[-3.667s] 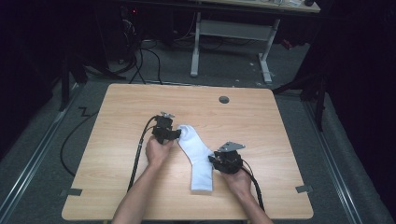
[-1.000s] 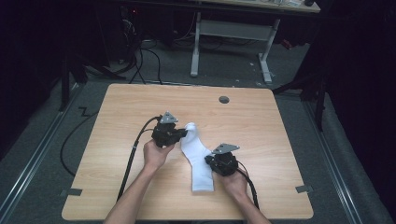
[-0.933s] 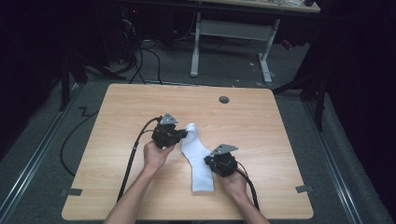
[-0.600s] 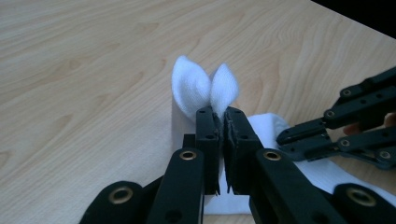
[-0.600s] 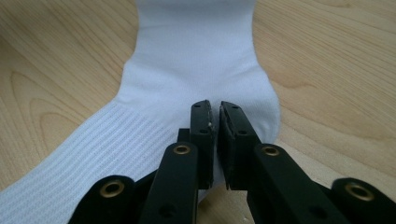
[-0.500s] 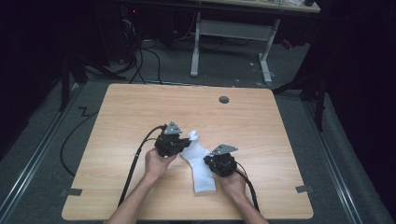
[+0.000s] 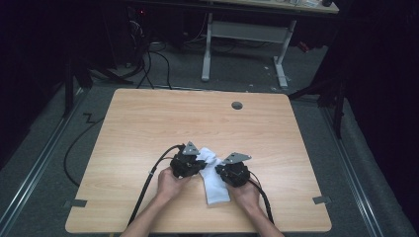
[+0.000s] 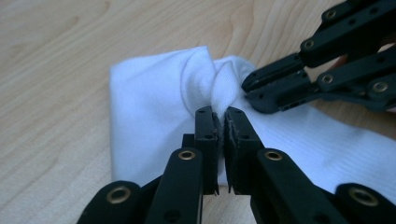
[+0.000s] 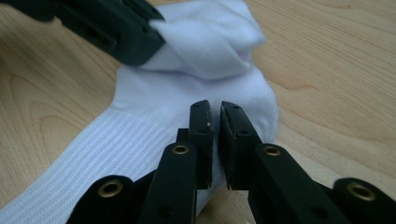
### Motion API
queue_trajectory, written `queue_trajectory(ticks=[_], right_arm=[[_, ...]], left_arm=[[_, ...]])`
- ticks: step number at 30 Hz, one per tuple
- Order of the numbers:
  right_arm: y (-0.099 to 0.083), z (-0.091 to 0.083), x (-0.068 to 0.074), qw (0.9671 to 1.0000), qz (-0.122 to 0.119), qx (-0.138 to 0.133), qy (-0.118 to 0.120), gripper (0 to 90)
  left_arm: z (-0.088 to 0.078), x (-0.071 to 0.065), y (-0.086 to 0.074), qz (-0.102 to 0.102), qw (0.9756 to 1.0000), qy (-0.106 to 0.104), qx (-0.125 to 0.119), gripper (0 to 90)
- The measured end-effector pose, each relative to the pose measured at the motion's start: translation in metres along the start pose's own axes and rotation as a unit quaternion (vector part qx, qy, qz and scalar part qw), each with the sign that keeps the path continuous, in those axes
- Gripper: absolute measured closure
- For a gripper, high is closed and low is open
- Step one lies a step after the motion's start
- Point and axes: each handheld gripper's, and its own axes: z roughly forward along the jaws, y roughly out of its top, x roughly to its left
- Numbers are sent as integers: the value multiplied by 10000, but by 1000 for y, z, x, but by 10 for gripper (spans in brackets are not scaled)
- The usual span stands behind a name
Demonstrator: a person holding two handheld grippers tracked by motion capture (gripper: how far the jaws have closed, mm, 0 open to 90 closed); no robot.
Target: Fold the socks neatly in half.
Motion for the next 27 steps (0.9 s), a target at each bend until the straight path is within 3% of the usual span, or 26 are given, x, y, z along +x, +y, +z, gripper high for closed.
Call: queue_trajectory(ticks=[4, 11, 16, 19, 23, 27], right_arm=[[1, 1, 1, 10000, -6, -9, -11, 827], [8, 10, 8, 10000, 10, -49, -67, 825], [10, 14, 10, 9999, 113, -125, -21, 785], [10, 11, 8, 9997, 166, -149, 45, 738], [10, 1, 5, 9993, 210, -285, 101, 753], [11, -7, 1, 9987, 259, -420, 149, 820]], left_arm=[[5, 2, -4, 52, 9998, 172, 77, 844], [7, 21, -4, -109, 9994, 331, 13, 844], [3, 24, -6, -178, 9995, 247, -33, 826], [-2, 21, -5, -204, 9995, 209, -92, 755], [-10, 17, -3, -222, 9995, 122, -206, 688], [-17, 14, 0, -247, 9988, 110, -399, 680]])
